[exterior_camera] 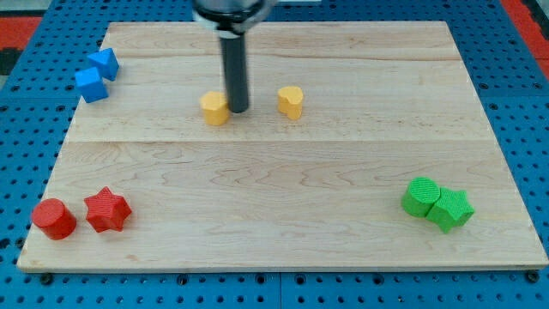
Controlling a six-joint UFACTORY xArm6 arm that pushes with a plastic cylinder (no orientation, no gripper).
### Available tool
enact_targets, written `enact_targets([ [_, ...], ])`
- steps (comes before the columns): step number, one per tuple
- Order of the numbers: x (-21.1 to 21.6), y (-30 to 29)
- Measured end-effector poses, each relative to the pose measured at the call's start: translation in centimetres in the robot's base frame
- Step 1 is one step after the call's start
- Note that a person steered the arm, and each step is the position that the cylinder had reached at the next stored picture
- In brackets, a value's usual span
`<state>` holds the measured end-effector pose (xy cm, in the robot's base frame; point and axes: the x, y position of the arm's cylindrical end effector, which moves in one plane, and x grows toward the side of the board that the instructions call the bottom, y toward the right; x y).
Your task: Move blue cube and blue triangle to the top left
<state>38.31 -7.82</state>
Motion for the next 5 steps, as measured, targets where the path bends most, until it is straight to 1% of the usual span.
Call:
enact_targets([
  [1,2.1,-3.4],
  [2,2.2,-10.1],
  [3,6.1,-10.2],
  [4,7.6,-18.9],
  [5,0.8,-19.2],
])
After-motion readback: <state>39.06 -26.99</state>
